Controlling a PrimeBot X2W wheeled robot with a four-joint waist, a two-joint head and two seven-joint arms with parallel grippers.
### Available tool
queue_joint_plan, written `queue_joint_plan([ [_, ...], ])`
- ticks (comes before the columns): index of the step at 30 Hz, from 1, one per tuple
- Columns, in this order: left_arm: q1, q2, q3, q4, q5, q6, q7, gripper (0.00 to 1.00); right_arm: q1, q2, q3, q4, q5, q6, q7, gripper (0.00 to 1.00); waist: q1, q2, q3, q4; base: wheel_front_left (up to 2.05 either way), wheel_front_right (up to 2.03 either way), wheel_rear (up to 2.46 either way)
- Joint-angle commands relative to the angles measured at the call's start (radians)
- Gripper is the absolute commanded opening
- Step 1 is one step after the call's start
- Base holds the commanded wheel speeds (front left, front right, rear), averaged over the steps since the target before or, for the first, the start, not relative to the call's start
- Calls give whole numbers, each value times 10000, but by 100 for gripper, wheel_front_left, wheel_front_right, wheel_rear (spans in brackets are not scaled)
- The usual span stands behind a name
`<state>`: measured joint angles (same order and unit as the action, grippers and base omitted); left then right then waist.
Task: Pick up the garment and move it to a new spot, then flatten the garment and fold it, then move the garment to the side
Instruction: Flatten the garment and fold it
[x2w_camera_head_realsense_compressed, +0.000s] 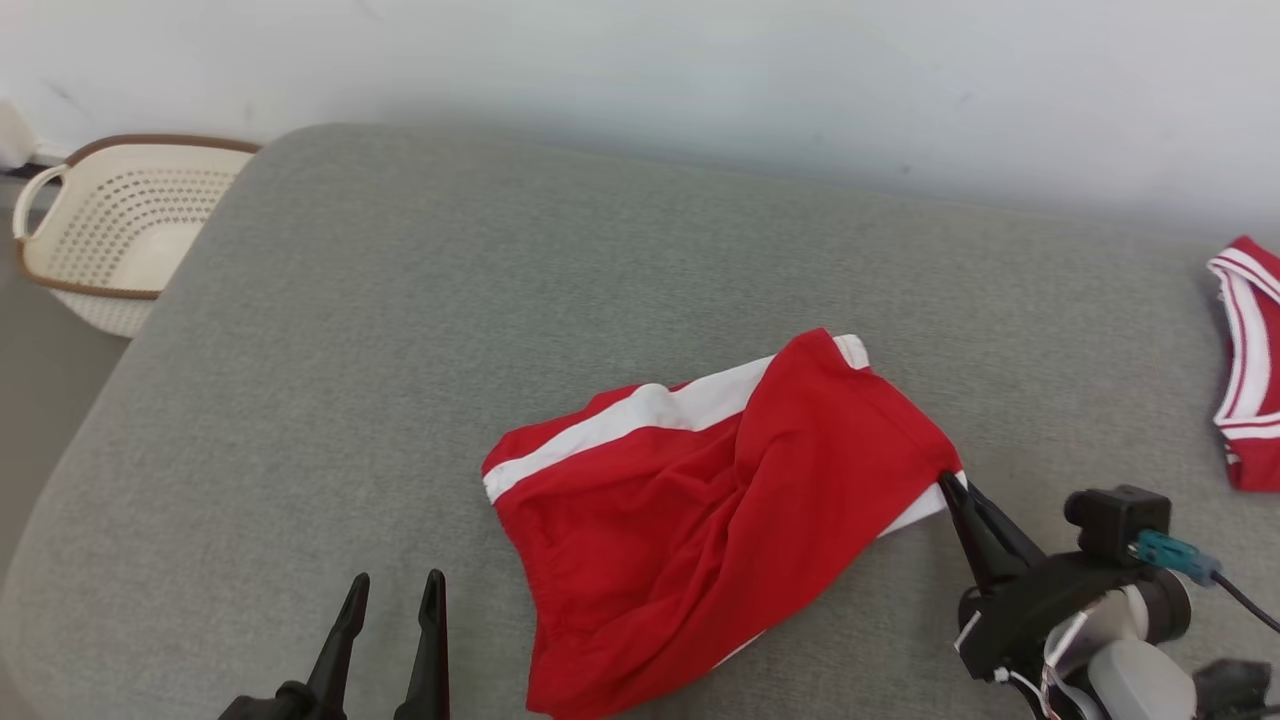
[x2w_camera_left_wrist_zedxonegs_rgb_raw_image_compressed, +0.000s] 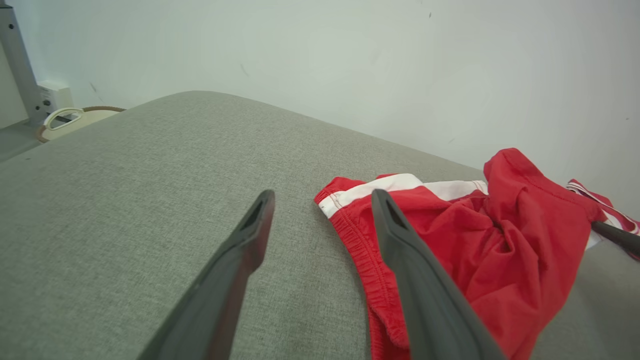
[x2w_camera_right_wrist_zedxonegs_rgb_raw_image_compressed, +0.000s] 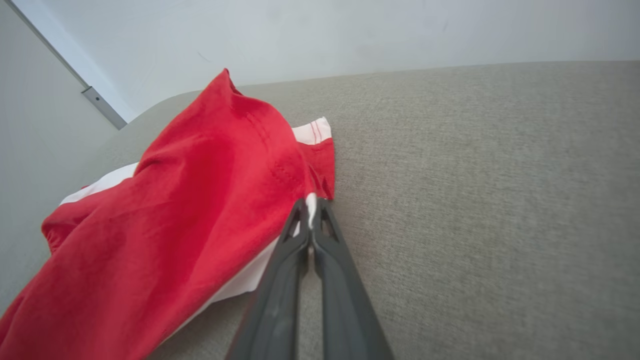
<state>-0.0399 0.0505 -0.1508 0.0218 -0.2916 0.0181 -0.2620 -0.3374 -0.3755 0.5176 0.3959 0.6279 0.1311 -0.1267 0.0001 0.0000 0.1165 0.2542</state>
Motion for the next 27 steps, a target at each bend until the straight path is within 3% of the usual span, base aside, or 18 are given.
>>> queue_joint_plan([
  [1, 166, 7, 17, 23, -76, -18, -38, 100, 277, -81, -118, -292, 82, -9, 113, 0, -1, 0, -69, -296, 0, 0, 0],
  [10, 142, 7, 25, 105, -76, -43, -38, 100, 2516, 48, -1634, -3183, 309, -9, 2342, 0, -1, 0, -141, -759, 0, 0, 0],
  [17, 192, 7, 127, 153, -49, -62, -38, 100, 4188, 636, -2968, -5225, 57, -9, 4134, 0, -1, 0, -186, -801, 0, 0, 0],
  [21, 210, 5, 212, 169, -34, -89, -38, 100, 4745, 987, -3479, -5794, -198, -9, 5033, 0, -1, 0, -221, -795, 0, 0, 0],
  [22, 201, 8, 239, 173, -32, -106, -38, 100, 4777, 977, -3558, -5871, -440, -9, 5168, 36, -1, 0, -223, -786, 0, 0, 0],
  [23, 188, 7, 252, 179, -21, -126, -38, 100, 4793, 1054, -3640, -5972, -536, -9, 5209, 100, -1, 0, -223, -780, 0, 0, 0],
  [27, 146, 5, 289, 176, 37, -143, -38, 100, 4585, 1340, -3979, -6290, -1159, -9, 4750, 100, -1, 0, -231, -770, 0, 0, 0],
])
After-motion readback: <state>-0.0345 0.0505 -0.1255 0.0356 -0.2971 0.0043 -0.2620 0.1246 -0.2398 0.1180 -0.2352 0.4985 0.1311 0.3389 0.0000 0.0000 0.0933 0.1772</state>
